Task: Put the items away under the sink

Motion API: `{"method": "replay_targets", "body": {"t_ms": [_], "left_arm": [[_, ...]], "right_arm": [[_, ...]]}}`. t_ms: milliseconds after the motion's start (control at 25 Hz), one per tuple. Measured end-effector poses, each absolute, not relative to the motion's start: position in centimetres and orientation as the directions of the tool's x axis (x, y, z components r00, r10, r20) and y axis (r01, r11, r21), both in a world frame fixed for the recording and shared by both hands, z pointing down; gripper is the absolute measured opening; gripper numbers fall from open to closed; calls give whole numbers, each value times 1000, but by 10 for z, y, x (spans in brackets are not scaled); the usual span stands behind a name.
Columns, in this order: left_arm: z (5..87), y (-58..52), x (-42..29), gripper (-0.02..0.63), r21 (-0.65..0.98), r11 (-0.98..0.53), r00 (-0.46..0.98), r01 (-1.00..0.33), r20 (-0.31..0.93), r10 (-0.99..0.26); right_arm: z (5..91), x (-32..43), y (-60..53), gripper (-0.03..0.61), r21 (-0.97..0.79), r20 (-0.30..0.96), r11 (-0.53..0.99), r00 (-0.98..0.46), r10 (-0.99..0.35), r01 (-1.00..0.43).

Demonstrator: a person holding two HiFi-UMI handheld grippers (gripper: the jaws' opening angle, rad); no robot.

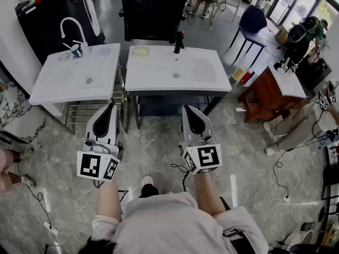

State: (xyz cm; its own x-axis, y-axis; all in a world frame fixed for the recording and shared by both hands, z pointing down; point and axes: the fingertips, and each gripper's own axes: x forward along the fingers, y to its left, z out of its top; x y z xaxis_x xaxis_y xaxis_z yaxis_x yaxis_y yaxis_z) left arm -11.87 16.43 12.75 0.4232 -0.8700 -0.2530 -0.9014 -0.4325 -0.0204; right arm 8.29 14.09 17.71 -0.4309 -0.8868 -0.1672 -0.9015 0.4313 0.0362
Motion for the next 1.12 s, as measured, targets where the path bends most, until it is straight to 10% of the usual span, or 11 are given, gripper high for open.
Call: {"method": "replay_targets", "body": {"t_ms": [1120], "left_arm": [[119,113,-154,8,-27,-455,442,-890,-299,-846]], "right_arm": [[172,58,99,12,3,-207,374,-366,-907,-928]]}}
